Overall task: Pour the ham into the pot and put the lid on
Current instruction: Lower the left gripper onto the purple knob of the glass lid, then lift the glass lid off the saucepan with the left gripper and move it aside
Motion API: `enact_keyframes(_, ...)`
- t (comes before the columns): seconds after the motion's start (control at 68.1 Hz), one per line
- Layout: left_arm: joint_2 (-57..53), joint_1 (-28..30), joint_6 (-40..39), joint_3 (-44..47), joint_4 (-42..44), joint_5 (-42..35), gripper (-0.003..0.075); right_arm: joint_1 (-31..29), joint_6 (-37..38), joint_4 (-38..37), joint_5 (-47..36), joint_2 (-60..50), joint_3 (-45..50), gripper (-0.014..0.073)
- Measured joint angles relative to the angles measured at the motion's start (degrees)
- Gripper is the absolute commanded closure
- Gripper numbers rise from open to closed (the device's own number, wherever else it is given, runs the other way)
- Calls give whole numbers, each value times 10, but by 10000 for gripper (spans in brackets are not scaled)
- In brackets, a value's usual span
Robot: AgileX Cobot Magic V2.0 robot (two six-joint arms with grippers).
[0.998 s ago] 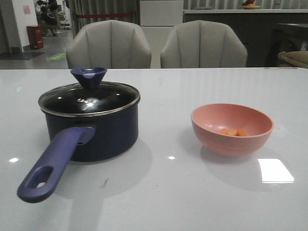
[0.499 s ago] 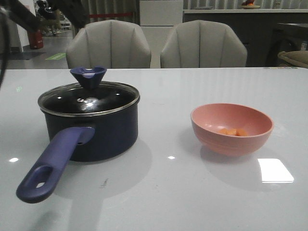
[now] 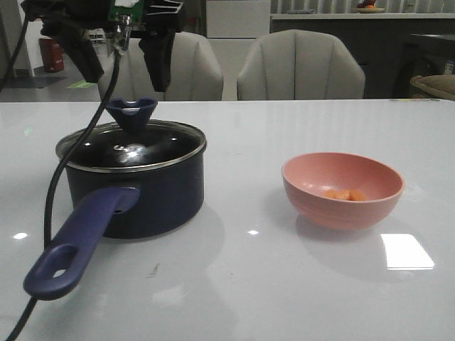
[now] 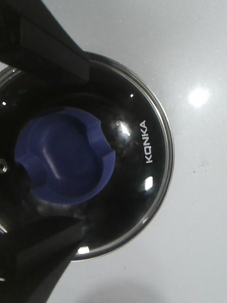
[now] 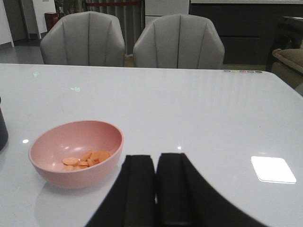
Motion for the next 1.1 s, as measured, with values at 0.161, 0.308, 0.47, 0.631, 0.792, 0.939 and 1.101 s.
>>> enact_keyframes(0.161, 28, 0, -20, -17, 1, 10, 104, 0, 0, 0, 0, 0, 0, 447)
enact_keyframes(0.308, 44, 0, -34, -17, -1, 10, 104, 0, 0, 0, 0, 0, 0, 447)
enact_keyframes(0.47, 59, 5, -47, -20, -8, 10, 118, 0, 0, 0, 0, 0, 0, 447)
enact_keyframes(0.631, 68, 12, -50, -20, -29, 10, 262, 0, 0, 0, 0, 0, 0, 447)
enact_keyframes(0.792, 69, 14, -51, -22, -35, 9, 434, 0, 0, 0, 0, 0, 0, 447)
enact_keyframes(0.939, 73, 14, -51, -41, -34, 19, 463, 0, 0, 0, 0, 0, 0, 447)
enact_keyframes(1.101, 50, 14, -51, -48, -10, 32, 463, 0, 0, 0, 0, 0, 0, 447)
